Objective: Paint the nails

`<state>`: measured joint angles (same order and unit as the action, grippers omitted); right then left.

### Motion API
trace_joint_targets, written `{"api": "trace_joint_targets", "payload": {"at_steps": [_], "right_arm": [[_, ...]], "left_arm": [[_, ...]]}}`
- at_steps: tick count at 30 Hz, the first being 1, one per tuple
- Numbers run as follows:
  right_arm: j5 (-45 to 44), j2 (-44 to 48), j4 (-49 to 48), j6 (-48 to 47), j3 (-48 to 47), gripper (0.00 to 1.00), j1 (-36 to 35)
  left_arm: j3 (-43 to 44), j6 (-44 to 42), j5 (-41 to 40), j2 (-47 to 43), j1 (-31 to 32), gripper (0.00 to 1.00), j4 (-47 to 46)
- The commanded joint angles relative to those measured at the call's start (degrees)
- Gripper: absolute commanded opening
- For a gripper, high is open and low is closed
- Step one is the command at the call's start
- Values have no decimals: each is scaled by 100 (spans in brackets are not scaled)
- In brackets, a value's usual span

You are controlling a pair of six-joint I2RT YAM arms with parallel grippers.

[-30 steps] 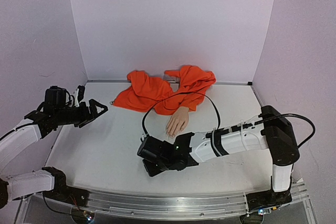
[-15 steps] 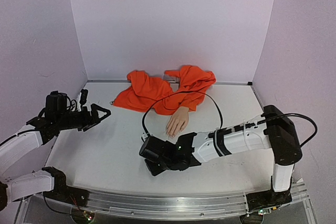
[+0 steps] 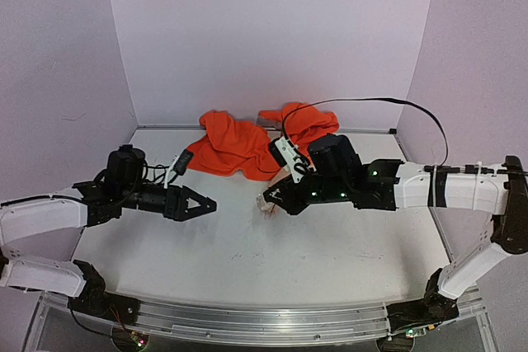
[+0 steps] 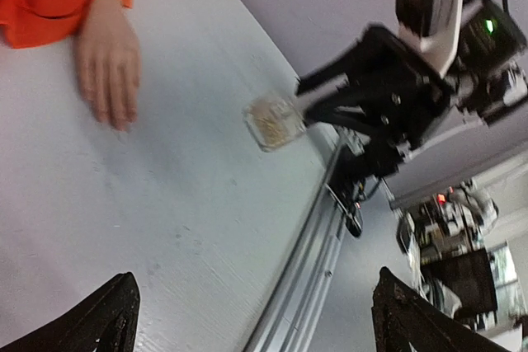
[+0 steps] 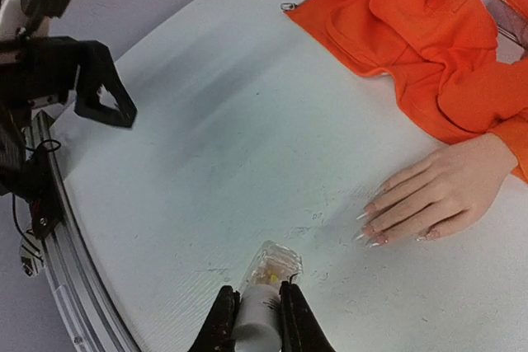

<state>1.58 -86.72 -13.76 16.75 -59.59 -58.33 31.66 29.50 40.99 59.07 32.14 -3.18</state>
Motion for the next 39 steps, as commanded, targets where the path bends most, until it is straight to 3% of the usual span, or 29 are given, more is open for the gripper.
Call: {"api": "trace_joint_targets", "payload": {"at_steps": [1, 4, 7, 19, 28, 35, 39], "right_arm": [[1690, 440, -382, -849, -43, 0, -39], [2682, 533, -373, -1026, -159, 0, -36], [3221, 508, -358, -1074, -234, 0, -30], [3222, 542, -351, -1100, -309, 0, -35], [3370, 518, -356, -1087, -360, 0, -33], [3579, 458, -347, -1078, -343, 0, -39], [3588, 471, -342, -1078, -353, 0, -31]], "left_arm": [[752, -913, 596, 730, 986, 100, -520], [1033, -1165, 710, 1146, 1290, 99, -560], [1341, -1213, 1054, 1538, 1375, 93, -616], [1622, -1530, 1841, 1983, 1751, 60, -695], [1624, -1571, 1922, 1985, 1848, 45, -710], [1689, -1559, 1933, 1972, 1886, 43, -728], [1711, -1576, 1919, 1957, 1908, 33, -739]]}}
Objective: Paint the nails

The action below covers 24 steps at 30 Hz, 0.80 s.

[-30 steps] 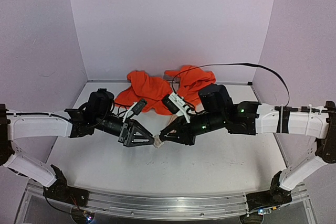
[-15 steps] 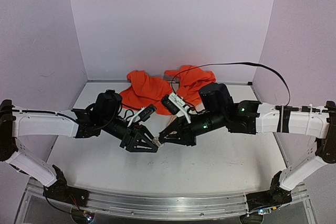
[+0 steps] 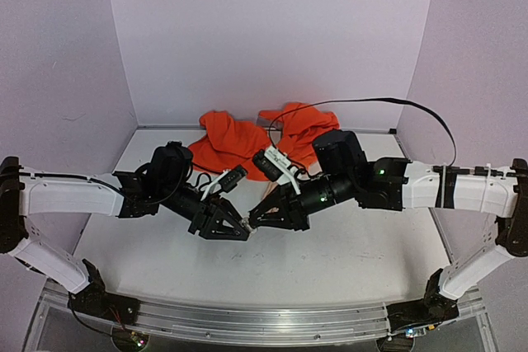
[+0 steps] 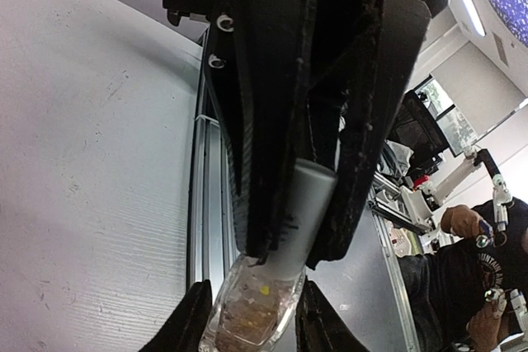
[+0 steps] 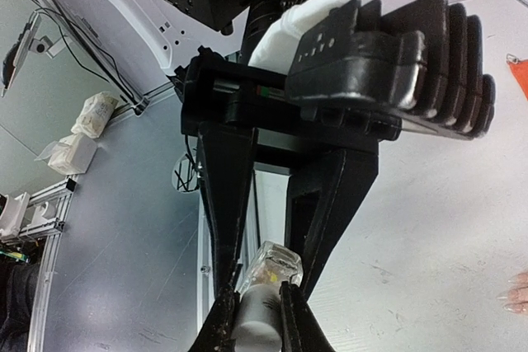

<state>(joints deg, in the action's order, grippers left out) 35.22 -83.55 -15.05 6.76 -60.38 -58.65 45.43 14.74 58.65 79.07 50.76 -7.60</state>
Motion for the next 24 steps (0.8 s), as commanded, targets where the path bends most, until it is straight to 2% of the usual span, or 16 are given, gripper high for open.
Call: {"api": "trace_joint_targets", "payload": {"at_steps": [1, 6, 8, 14, 17, 18, 24], "right_arm": [[179, 155, -217, -71, -273, 0, 2], [-122, 61, -205, 40, -326, 0, -2], [-490, -12, -174, 184, -391, 1, 2], [-2111, 102, -5, 1139, -525, 48, 2], [-2612, 248, -24, 1750, -519, 74, 8], [-2749, 252, -80, 1994, -526, 80, 9], [-2554, -185, -486, 2968, -869, 78, -20]], "left_arm": [[339, -103, 155, -48, 60, 31, -295], [280, -191, -21, -173, 93, 15, -304], [218, -237, -362, -326, 92, 2, -309], [-360, -483, -2568, -1310, 92, 0, -321], [-653, -651, -3692, -1710, 100, 0, -328], [-719, -689, -3976, -1808, 120, 0, -330], [-914, -803, -5381, -2051, 261, 0, -339]]}}
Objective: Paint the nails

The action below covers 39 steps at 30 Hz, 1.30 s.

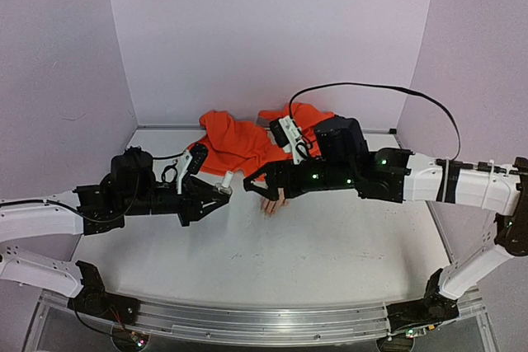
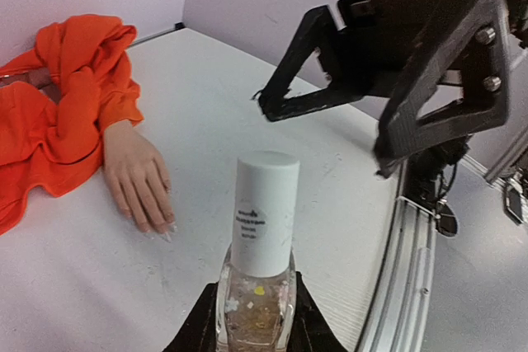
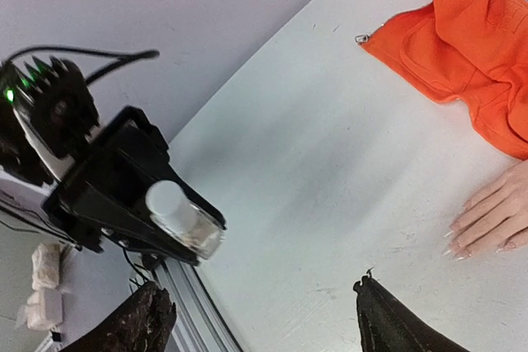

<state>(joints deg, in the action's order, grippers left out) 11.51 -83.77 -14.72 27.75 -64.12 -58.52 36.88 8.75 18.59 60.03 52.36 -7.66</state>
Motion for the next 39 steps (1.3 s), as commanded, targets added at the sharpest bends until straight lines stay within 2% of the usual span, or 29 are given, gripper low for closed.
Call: {"api": "trace_joint_targets", "payload": {"at_steps": [1, 11, 22, 26, 33, 36, 39], "right_arm": [[-195, -235, -609, 957, -546, 78, -48], [-469, -1259, -753, 1315, -1482, 68, -181], [-530, -1900, -655, 1400, -2048, 32, -436], [-563, -1948, -655, 1379, -2048, 27, -455], [-468, -1835, -767, 1081, -1925, 1, -458], [-56, -1649, -949, 573, -1771, 0, -441], [666, -1320, -1165, -597, -1387, 0, -423]], "left_arm": [[-73, -223, -1536, -157, 126, 0, -340], [-222, -348, -2245, -251, 345, 0, -347], [-346, -376, -2362, -440, 354, 0, -350], [-387, -337, -2350, -547, 354, 0, -346], [-391, -199, -1725, -742, 354, 0, -350], [-373, -215, -1154, -731, 354, 0, -352], [-308, -274, -237, -681, 354, 0, -386]]}}
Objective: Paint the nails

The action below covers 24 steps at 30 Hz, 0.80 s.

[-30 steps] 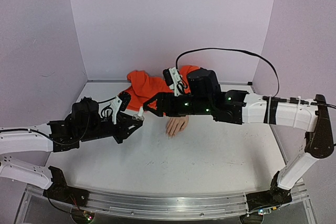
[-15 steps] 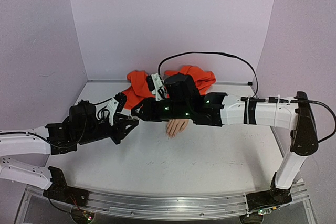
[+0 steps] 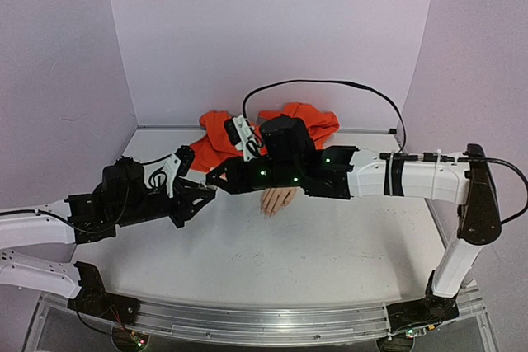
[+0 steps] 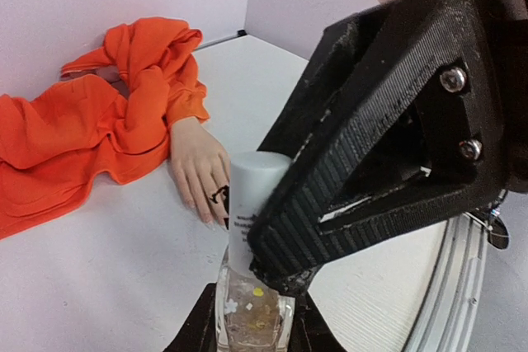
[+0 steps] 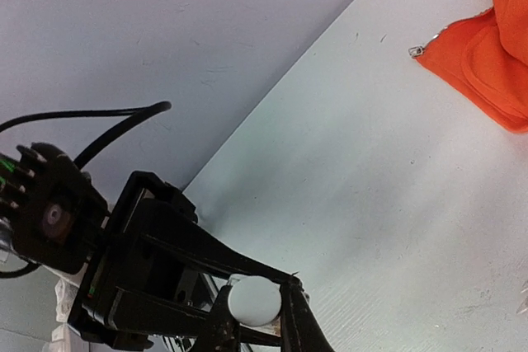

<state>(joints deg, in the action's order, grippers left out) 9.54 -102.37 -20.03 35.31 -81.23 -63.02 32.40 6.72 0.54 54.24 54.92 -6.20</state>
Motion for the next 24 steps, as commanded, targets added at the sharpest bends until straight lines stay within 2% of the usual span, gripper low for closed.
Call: {"api": "trace_joint_targets", "payload": {"at_steps": [1, 4, 5, 6, 8, 10, 12, 13, 15, 16, 18, 21, 24], "right_arm": [[1379, 693, -815, -1881, 575, 0, 27], [4316, 1322, -1301, -3702, 1533, 0, 35], [4688, 1513, -1564, -3768, 1879, 0, 36], [4664, 1574, -1914, -3645, 2077, 0, 40], [4785, 1508, -1807, -3577, 2004, 0, 45], [4516, 1590, -1743, -3575, 2059, 0, 45], [3792, 1777, -1784, -3249, 2179, 0, 50], [3259, 1878, -1780, -3083, 2219, 7, 52], [2078, 2021, -1651, -2652, 2224, 45, 53], [1593, 2060, -1490, -2496, 2191, 60, 46], [867, 2088, -1216, -2197, 2110, 74, 58], [156, 2053, -999, -1552, 2036, 82, 54], [-174, 1914, -927, -955, 1866, 82, 45]], "left_arm": [[176, -142, 2108, -73, 98, 0, -547], [239, -245, 3493, 23, 98, 0, -685], [247, -256, 3712, 61, 96, 0, -731], [263, -265, 3824, 95, 97, 0, -749], [288, -263, 3793, 147, 97, 0, -760], [285, -242, 3487, 155, 98, 0, -760], [241, -239, 2947, 127, 98, 0, -766], [220, -248, 2654, 115, 97, 0, -770], [180, -198, 1708, 93, 107, 0, -761], [145, -190, 1267, 77, 107, 0, -760], [86, -199, 550, 17, 114, 0, -760], [5, -206, -172, -59, 116, 0, -769], [-21, -270, -594, -73, 125, 0, -772]]}}
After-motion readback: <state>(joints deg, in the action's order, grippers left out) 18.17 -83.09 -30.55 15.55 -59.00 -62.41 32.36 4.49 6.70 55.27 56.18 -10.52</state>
